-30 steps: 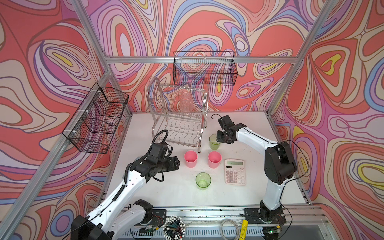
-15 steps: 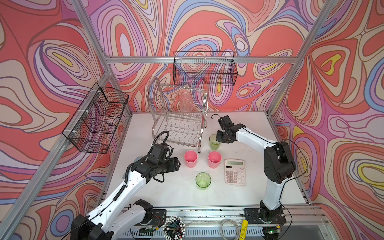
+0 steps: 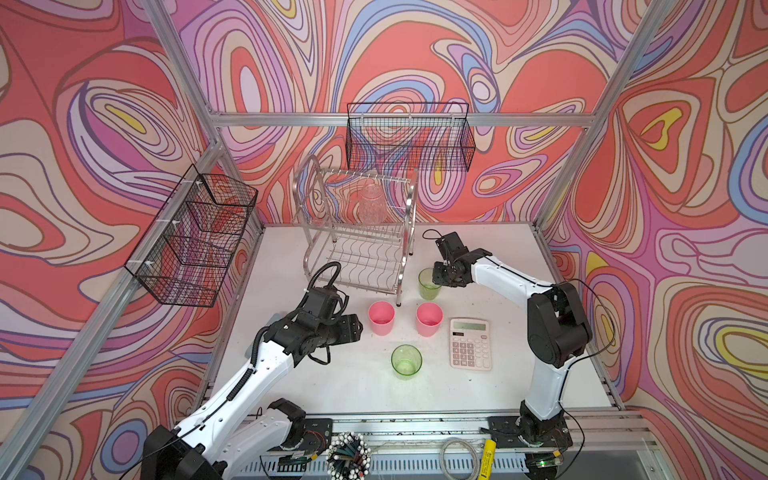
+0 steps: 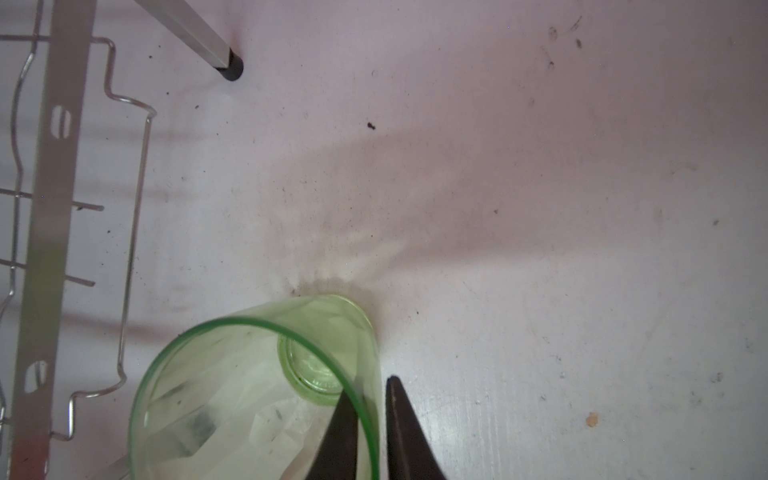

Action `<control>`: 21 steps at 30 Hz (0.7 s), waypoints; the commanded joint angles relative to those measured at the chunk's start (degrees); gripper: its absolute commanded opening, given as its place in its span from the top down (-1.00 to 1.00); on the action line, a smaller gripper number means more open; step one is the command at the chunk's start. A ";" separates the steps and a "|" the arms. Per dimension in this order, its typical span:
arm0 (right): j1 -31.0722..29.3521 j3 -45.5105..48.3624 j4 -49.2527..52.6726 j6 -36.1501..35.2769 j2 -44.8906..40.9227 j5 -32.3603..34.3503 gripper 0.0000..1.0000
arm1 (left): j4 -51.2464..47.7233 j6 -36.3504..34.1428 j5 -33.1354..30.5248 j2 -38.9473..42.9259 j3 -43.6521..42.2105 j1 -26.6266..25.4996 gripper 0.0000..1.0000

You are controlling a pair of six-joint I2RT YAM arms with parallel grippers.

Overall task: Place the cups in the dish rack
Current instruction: 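Grasp the green cup rim with the right gripper and lift it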

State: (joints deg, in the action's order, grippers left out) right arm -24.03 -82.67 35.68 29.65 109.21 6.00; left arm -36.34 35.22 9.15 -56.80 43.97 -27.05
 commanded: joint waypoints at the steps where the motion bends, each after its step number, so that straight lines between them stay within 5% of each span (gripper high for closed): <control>1: 0.22 1.17 -0.48 -0.04 0.29 0.32 0.74 | 0.43 0.70 -1.23 -0.39 -0.02 -0.41 -0.50; 21: 0.22 2.60 0.83 -0.87 -6.50 1.32 0.98 | 0.31 1.02 -1.68 -0.78 1.12 -1.77 -0.50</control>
State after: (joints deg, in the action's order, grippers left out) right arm -24.03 -80.86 36.01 29.32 107.02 6.24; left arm -36.14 35.68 8.47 -57.52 43.97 -28.32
